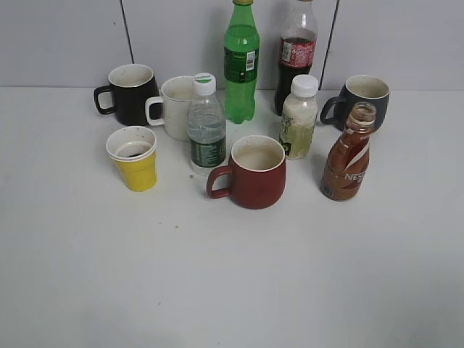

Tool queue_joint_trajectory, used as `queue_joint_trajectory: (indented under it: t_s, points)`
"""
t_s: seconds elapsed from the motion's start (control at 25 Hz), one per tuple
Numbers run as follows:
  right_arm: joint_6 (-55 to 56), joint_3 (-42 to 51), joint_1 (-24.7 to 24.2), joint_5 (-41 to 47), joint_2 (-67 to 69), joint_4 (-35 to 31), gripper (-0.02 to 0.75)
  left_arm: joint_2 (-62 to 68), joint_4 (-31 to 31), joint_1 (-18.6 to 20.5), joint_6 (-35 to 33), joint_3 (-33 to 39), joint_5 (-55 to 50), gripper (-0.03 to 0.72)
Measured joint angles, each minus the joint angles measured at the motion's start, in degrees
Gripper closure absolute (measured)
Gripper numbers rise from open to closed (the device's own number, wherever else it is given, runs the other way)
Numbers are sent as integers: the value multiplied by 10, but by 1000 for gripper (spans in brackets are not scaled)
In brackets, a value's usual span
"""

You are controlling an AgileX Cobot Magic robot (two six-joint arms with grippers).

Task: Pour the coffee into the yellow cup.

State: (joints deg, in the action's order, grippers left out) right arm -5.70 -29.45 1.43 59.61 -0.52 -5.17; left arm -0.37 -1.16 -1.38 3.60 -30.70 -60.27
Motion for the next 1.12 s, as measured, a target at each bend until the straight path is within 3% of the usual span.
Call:
queue_joint_trajectory:
  t_s: [1.12]
  points:
    - [0,0,0,0,0,0,153,0,0,0,0,0,0,462]
